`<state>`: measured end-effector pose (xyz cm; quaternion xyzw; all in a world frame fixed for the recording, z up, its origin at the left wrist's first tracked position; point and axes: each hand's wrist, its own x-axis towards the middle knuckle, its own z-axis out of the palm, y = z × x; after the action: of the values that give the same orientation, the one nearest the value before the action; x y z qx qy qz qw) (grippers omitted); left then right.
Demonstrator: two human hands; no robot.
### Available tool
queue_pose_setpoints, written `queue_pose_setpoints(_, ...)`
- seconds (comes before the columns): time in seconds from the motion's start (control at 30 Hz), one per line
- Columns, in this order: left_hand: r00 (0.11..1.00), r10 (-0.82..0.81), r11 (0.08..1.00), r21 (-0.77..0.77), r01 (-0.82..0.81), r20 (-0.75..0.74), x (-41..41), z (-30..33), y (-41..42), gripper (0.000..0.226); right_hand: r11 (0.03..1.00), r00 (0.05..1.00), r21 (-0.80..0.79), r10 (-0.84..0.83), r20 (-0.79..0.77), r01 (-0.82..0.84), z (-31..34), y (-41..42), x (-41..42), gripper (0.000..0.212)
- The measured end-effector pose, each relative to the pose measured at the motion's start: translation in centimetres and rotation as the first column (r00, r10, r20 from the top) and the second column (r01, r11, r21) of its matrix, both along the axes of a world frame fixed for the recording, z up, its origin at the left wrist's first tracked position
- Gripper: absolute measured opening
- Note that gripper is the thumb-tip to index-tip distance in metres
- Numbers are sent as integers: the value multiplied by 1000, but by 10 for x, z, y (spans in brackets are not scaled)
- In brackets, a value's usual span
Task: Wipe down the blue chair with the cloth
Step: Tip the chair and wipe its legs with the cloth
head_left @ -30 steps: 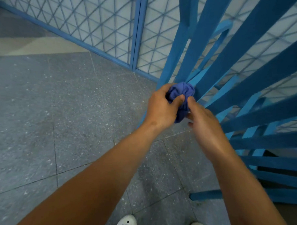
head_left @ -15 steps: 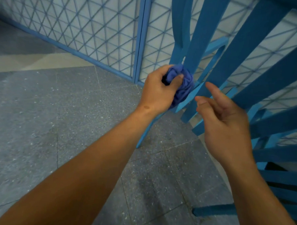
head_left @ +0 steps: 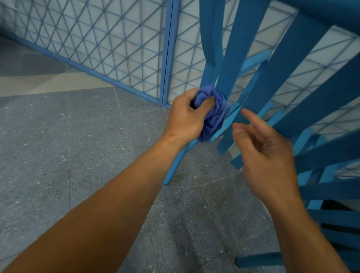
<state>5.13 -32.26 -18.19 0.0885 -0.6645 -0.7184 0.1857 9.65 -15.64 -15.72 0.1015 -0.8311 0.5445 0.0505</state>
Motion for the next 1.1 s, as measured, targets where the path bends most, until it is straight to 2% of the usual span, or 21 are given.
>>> queue_pose_setpoints(0.07,999,19,1000,6,-18,-37,0,11,-1,11,1000,1000,1,1,-1,-1,0,0,-1,39)
queue_pose_setpoints(0.27,955,31,999,1,-33,-295,3,77,-13,19,1000,1000,-7,3,1,-3,2,-1,0,38)
queue_pose_setpoints(0.33,948,25,1000,13,-22,-316,2,78,-15,21,1000,1000,-18,6,-5,-6,1,-1,0,37)
queue_pose_setpoints(0.4,962,44,999,2,-45,-271,-1,59,-14,19,1000,1000,-27,-3,-19,2,-4,1,0,36)
queue_pose_setpoints(0.5,991,53,998,-8,-54,-127,-6,10,-1,13,1000,1000,-16,-12,-7,12,-17,6,-1,35)
queue_pose_setpoints(0.63,996,92,995,33,-92,19,-18,-56,11,9,1000,1000,-2,-11,1,11,-31,11,-4,33)
queue_pose_setpoints(0.77,984,68,993,86,-83,165,-26,-105,20,21,1000,1000,3,-19,-21,19,-38,15,-8,33)
queue_pose_setpoints(0.87,964,87,993,53,-103,252,-29,-122,26,19,1000,999,21,-12,-39,13,-40,15,-9,34)
queue_pose_setpoints(0.97,970,72,995,49,-85,231,-26,-117,26,18,1000,999,21,-7,-34,8,-40,16,-9,34)
queue_pose_setpoints(1.1,995,86,996,27,-88,47,-26,-83,15,22,1000,1000,20,-7,-27,8,-40,16,-9,35)
